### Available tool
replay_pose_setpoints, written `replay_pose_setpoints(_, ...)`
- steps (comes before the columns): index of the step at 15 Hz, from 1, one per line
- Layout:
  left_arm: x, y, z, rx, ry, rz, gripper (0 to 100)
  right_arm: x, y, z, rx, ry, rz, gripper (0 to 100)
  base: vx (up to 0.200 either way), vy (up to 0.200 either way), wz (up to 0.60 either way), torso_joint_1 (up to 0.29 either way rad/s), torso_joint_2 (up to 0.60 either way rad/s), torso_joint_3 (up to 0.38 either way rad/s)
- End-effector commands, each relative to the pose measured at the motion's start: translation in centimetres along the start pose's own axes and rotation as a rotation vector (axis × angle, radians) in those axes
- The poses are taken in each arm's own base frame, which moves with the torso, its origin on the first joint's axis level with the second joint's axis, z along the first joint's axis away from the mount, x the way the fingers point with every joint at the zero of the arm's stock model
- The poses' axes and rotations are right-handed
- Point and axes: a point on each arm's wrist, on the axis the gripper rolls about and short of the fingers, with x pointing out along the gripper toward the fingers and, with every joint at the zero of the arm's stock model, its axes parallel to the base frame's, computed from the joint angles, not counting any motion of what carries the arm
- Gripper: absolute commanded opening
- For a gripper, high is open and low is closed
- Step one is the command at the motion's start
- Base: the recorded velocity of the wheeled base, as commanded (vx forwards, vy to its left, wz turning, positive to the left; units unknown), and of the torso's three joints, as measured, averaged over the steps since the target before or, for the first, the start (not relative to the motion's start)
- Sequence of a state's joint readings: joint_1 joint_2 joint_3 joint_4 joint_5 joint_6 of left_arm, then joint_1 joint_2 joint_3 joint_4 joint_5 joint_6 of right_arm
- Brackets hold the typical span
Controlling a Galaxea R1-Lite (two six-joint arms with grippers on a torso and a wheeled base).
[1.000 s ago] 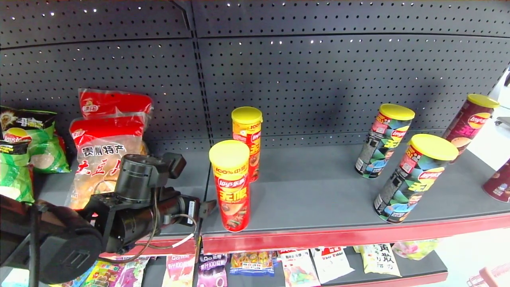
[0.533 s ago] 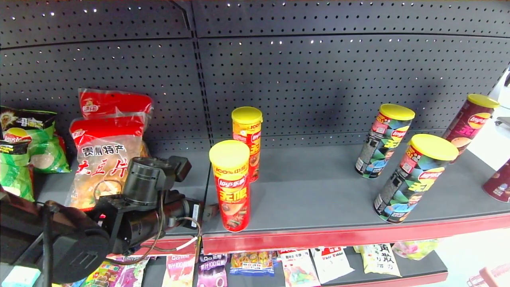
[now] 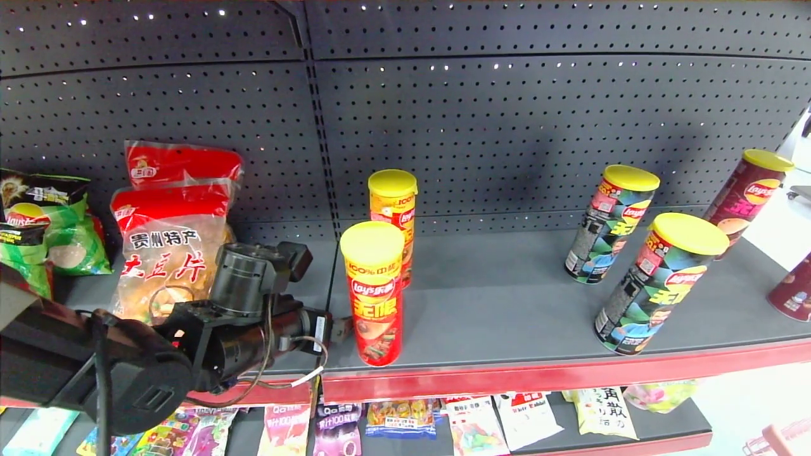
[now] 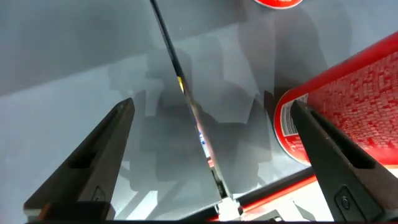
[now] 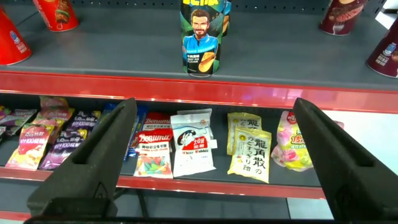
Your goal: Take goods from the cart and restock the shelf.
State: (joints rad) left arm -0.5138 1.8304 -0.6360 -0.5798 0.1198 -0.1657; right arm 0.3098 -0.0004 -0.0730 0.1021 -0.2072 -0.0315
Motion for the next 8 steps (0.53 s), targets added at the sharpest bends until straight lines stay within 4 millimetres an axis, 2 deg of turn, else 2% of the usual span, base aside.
replay_pose_setpoints(1,0.10,-0.15,-0.04,0.003,0.002,-0.004,100,0.01,0.00,-0.03,-0.001,0.002,0.002,100,0.000,0.000,0.00,0.000,0.00,0.000)
replay_pose_setpoints(8,0.32,-0.57,0.12,0.008,-0.002,-0.013,100,0.00,0.00,0.01,-0.001,0.000,0.000,100,0.000,0.000,0.00,0.000,0.00,0.000)
